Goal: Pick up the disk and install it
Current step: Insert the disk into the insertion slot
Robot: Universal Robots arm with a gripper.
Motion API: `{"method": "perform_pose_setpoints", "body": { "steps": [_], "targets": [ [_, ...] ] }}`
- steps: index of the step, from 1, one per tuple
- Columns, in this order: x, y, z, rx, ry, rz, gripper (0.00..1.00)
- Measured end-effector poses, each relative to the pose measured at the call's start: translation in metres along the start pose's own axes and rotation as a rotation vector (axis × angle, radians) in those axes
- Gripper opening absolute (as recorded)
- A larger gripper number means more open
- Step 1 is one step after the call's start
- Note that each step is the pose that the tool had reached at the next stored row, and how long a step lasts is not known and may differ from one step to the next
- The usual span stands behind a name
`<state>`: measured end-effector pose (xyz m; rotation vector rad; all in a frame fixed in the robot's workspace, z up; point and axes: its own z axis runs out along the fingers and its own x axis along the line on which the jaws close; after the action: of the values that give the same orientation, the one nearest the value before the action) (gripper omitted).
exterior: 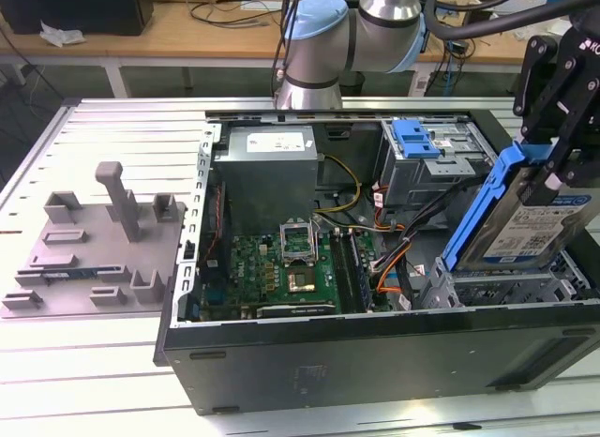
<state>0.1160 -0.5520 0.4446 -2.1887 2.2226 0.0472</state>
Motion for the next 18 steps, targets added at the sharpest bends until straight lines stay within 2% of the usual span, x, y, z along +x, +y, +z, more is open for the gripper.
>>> {"method": "perform_pose_setpoints", "body": {
  "steps": [18],
  "targets": [
    [0.0003,-0.0001,0.0076,-0.0001,0.0005,0.000,0.36]
  ]
}}
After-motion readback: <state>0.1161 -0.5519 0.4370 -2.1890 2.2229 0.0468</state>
